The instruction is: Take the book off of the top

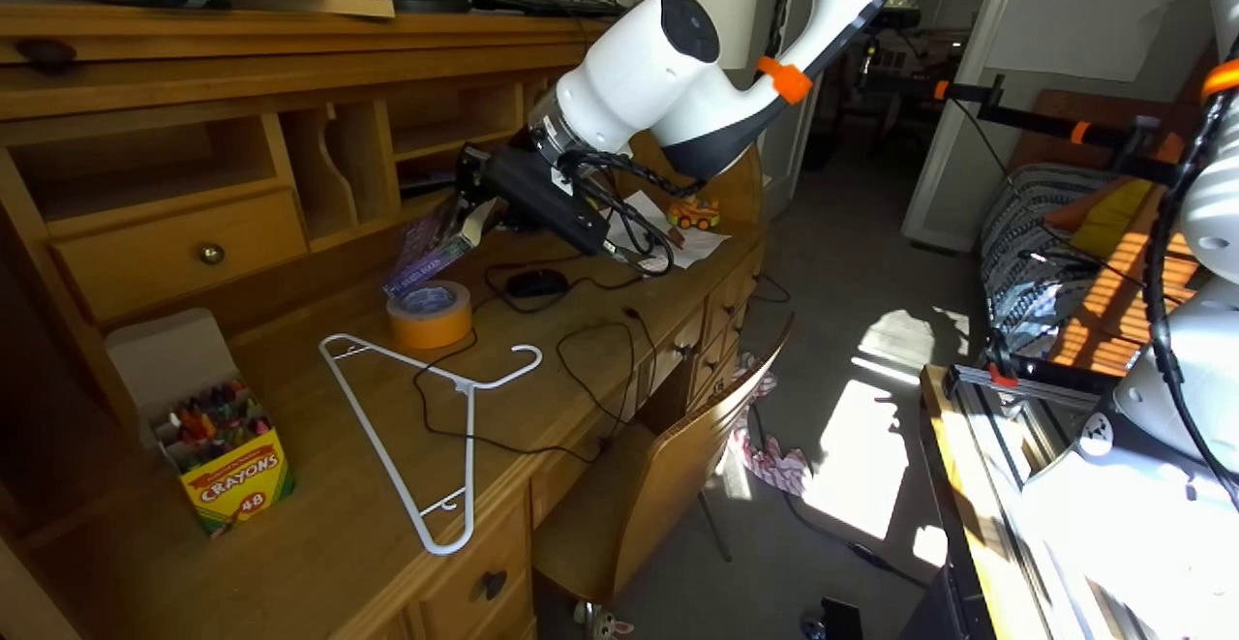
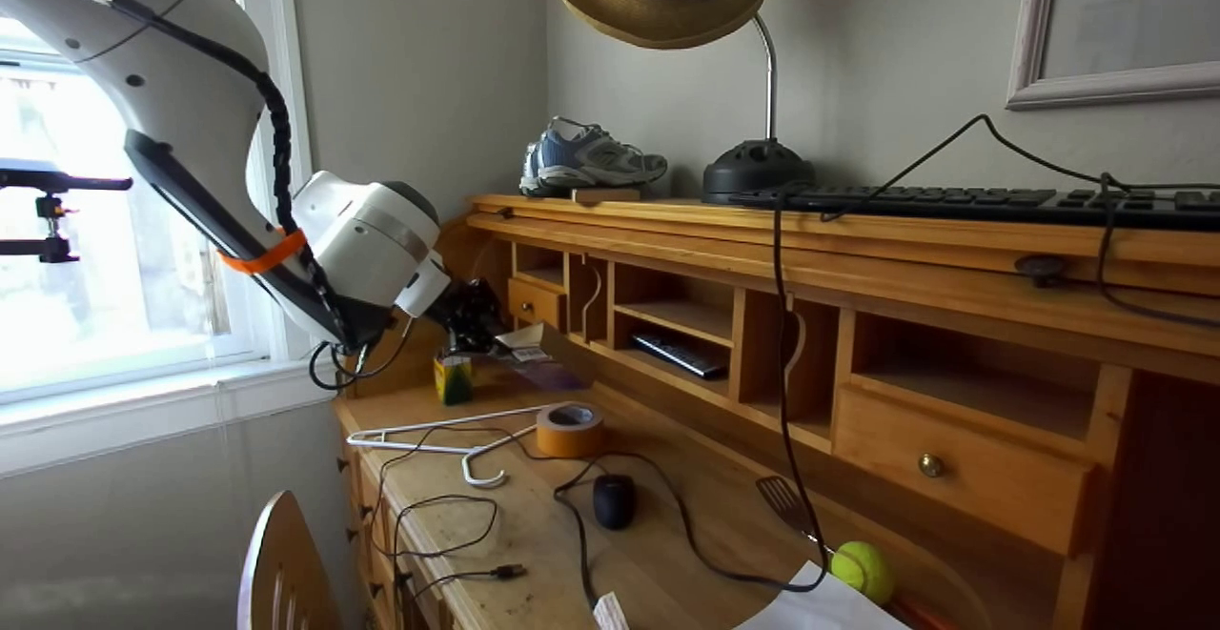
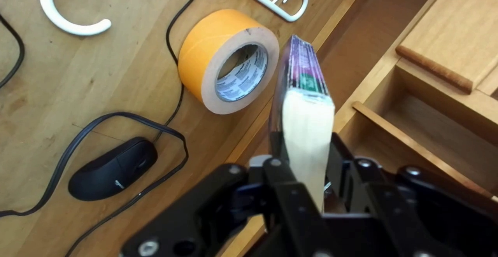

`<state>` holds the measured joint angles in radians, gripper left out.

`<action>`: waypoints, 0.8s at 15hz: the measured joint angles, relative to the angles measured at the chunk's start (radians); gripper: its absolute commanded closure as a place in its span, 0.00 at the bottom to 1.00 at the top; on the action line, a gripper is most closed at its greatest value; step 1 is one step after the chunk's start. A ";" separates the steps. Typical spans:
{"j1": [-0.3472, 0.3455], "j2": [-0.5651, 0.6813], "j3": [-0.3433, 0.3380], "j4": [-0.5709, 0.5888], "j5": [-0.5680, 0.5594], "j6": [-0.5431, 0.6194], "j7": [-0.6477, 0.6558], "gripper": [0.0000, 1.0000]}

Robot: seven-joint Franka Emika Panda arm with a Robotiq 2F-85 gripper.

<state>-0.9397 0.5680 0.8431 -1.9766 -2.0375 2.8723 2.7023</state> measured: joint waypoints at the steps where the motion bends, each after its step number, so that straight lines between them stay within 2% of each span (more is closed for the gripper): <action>1: 0.000 0.005 0.000 0.002 -0.007 -0.001 0.001 0.93; 7: -0.003 0.105 0.006 0.052 -0.124 -0.039 0.011 0.93; 12: -0.053 0.260 0.093 0.132 -0.235 -0.090 0.011 0.93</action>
<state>-0.9930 0.8282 0.9360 -1.8450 -2.2723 2.7824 2.7131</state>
